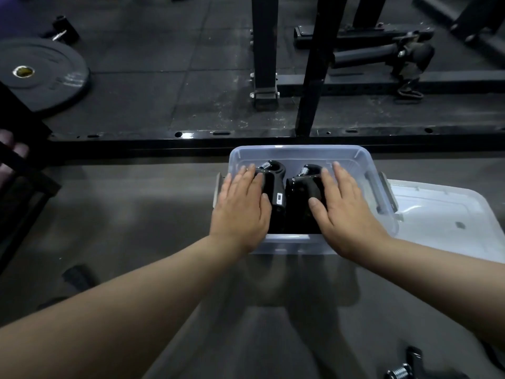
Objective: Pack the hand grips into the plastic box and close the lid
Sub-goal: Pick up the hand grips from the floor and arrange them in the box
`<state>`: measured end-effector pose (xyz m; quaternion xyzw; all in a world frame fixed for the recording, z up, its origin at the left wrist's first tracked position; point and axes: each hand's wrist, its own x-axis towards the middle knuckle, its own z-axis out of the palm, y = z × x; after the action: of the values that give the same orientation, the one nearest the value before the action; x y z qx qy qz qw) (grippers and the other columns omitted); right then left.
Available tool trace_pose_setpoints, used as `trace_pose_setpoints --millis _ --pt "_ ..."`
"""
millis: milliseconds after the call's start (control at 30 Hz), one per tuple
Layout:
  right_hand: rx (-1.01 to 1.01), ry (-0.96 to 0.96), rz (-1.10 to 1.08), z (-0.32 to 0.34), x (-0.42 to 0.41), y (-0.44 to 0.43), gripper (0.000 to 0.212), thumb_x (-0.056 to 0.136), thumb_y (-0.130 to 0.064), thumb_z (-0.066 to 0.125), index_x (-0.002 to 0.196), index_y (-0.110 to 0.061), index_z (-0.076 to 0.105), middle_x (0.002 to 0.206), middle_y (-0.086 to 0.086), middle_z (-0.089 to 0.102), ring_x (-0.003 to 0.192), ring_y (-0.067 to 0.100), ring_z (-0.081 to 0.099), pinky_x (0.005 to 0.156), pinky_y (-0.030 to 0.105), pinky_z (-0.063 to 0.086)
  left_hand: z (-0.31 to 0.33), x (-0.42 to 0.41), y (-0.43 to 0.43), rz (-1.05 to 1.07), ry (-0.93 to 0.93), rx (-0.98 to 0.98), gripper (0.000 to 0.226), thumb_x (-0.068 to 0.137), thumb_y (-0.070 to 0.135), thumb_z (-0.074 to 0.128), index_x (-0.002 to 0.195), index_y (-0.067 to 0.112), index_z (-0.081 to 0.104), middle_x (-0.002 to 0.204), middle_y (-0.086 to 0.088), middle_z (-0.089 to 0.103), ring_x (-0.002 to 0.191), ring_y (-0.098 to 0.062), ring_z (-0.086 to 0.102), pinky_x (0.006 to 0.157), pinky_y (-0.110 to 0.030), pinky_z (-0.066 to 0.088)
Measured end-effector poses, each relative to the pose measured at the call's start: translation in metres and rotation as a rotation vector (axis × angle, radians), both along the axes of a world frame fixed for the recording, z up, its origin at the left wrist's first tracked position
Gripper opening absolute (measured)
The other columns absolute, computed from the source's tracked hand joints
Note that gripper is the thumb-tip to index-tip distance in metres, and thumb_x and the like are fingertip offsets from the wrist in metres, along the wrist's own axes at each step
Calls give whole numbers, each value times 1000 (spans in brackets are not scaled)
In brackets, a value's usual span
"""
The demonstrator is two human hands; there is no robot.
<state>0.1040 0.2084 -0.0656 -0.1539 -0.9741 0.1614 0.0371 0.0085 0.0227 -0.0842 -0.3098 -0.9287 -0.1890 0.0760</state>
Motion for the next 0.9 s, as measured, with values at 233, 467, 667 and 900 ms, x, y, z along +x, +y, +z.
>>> trace_pose_setpoints --millis 233,467,667,900 --pt "-78 -14 -83 -9 34 27 71 98 -47 28 154 -8 7 162 8 5 149 15 1 120 31 5 14 28 45 -205 -25 -71 64 96 39 16 154 13 23 164 -1 10 151 -12 -1 123 -34 -6" --pt "101 -14 19 -26 80 22 76 92 -50 18 154 -6 10 162 10 4 149 20 1 121 32 -1 3 49 83 -386 175 -91 56 93 30 34 139 4 52 149 -13 46 142 -25 38 118 -44 27" --pt "90 62 232 -36 115 43 78 86 -23 54 152 0 18 160 16 8 150 27 4 119 49 14 -2 47 89 -378 214 -182 57 94 32 33 141 5 49 151 -13 44 143 -26 35 119 -43 19" --pt "309 -62 554 -36 144 86 82 64 -8 43 145 2 37 156 26 18 147 39 13 118 51 19 -5 48 87 -394 197 -259 58 96 35 28 147 10 42 152 -9 42 144 -24 34 120 -44 20"
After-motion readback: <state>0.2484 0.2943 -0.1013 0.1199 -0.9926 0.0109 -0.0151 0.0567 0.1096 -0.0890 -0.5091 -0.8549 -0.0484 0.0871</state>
